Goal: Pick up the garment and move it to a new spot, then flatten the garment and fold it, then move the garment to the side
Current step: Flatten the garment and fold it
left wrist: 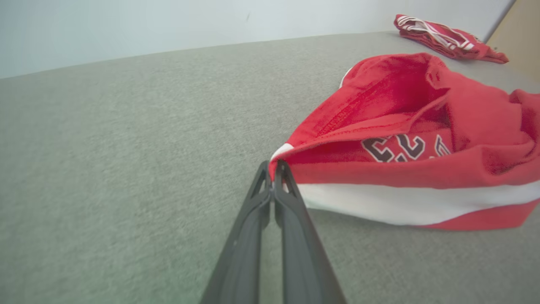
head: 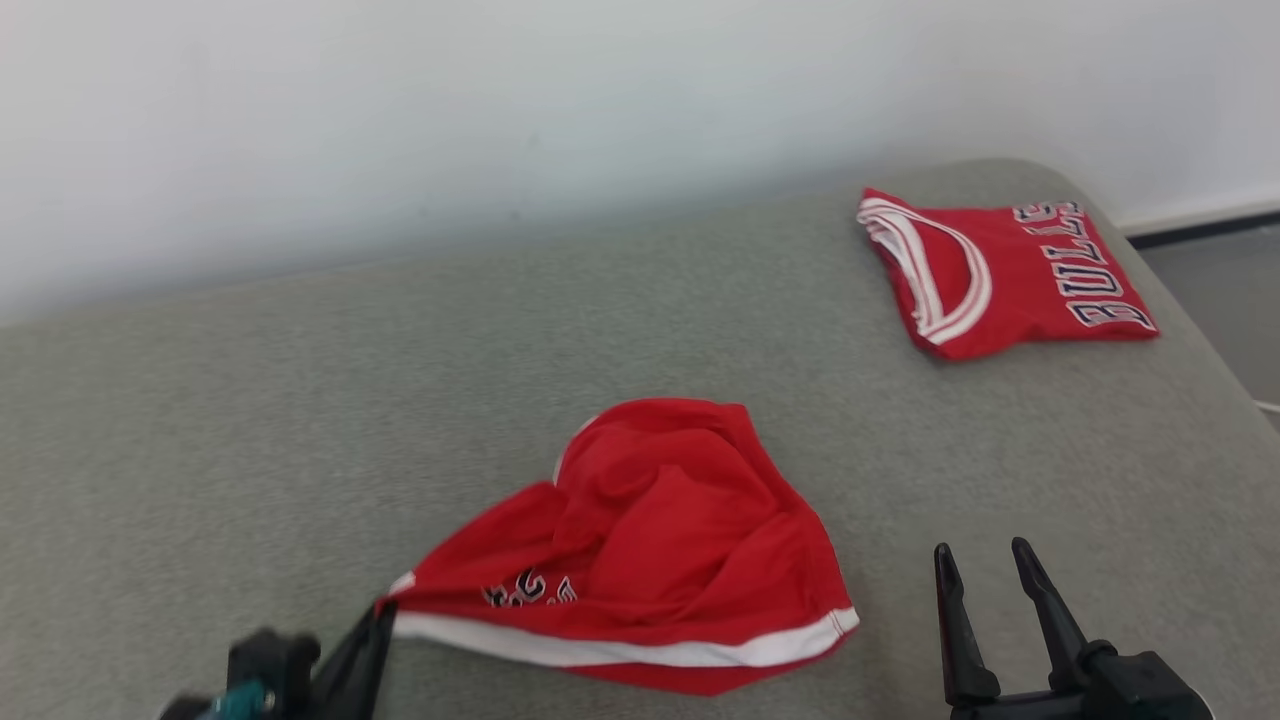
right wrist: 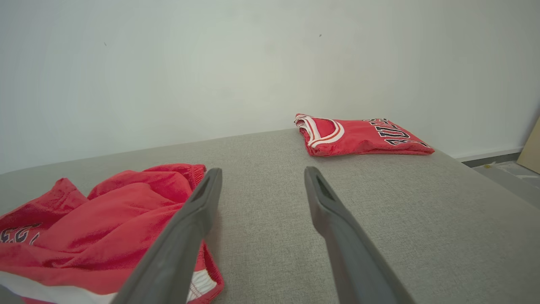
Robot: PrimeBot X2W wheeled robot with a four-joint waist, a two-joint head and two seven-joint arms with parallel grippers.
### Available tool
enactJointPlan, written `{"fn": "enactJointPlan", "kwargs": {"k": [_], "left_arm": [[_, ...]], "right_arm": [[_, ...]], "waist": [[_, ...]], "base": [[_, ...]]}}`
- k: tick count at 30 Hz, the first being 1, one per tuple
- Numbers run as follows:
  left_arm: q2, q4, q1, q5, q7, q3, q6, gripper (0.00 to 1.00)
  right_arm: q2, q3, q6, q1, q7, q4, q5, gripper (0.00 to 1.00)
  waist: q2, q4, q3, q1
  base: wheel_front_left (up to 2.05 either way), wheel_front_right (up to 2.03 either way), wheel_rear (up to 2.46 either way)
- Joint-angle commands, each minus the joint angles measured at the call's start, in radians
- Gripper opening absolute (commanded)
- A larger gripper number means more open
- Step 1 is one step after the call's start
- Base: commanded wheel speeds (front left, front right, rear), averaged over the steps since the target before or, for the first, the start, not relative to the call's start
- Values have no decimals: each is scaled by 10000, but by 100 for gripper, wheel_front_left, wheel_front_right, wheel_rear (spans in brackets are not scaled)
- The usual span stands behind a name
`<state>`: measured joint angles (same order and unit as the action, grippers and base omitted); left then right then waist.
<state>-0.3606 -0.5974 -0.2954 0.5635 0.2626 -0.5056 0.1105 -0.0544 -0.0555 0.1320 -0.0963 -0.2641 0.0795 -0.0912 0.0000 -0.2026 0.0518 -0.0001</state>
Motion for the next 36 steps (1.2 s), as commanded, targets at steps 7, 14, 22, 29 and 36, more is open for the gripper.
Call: {"fn": "enactJointPlan", "kwargs": {"k": [7,14,22,29,36], "left_arm": [[250,346,1858,229,29,560,-25,0],[732,-165,2683,188,30,613,-37,50],[1027,1072,3234,-376,29,1904,-182,100],[1240,2949,3905,-1535,28,3620,-292,100],[1605,4852,4723,-3163,28,5296,-447,100]], "right_arm": [[-9,28,-22,-134,2,162,-139,100],[-166,100,-22,-204,2,302,-250,100],[-386,-128,-22,-446,2,233,-410,100],[-406,-126,-22,-530,2,162,-487,100],[-516,-128,-22,-740,2,116,-621,100]], "waist": [[0,1057,-702,1],[0,1188,-937,1],[0,1452,-1262,1],[0,1566,-1493,1],[0,1608,-1756,1]], "base": [[0,0,0],[0,0,0],[0,0,0],[0,0,0],[0,0,0]]}}
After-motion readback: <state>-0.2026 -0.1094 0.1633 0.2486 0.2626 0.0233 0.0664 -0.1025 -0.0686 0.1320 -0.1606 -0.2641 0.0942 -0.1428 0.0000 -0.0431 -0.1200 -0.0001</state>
